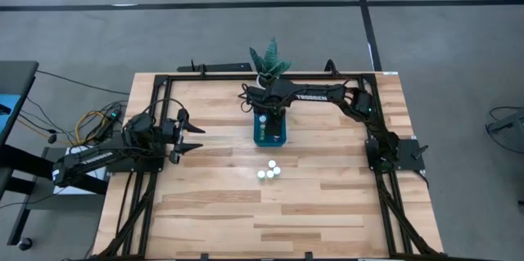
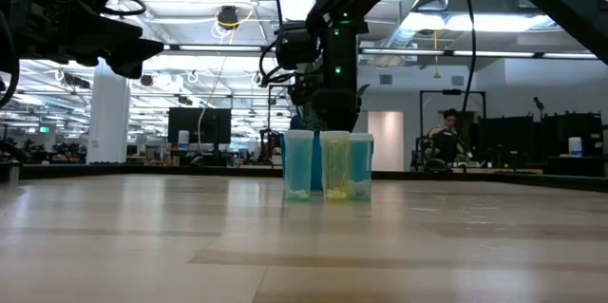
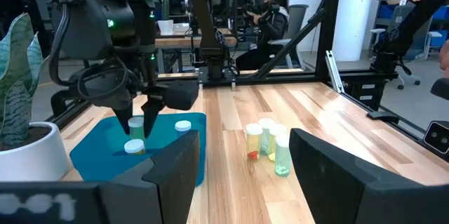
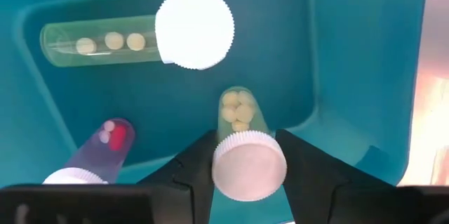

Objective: Pick and place pill bottles into a basket
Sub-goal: Put the bottom yellow pill bottle into the bin, then put the right blue tablet bottle into the bin

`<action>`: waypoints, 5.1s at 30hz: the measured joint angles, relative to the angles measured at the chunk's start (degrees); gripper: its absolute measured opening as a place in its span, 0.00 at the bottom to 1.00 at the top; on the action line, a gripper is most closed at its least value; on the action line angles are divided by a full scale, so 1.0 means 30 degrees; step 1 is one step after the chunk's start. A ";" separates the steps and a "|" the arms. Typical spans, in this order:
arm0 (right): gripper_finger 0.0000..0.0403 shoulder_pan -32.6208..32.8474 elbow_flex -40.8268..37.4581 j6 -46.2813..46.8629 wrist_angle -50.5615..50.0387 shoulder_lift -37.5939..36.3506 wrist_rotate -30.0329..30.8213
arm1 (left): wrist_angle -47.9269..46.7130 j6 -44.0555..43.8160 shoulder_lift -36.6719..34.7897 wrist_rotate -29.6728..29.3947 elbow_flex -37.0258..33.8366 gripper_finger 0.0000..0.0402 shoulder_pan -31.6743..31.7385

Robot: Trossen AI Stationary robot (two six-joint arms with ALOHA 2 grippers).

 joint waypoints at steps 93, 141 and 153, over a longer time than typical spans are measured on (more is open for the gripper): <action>0.49 1.1797 -0.0977 1.6654 -0.1962 -0.5034 0.0257 | -0.0002 0.0000 0.0005 0.0000 0.0000 0.53 0.0005; 0.52 0.9107 -0.5644 0.8658 0.2280 -0.4102 -0.1842 | -0.0002 0.0000 0.0005 -0.0002 0.0000 0.53 -0.0002; 0.51 0.8953 -0.5632 0.8274 0.2999 -0.4102 -0.1969 | -0.0002 0.0000 0.0005 0.0000 0.0000 0.53 0.0004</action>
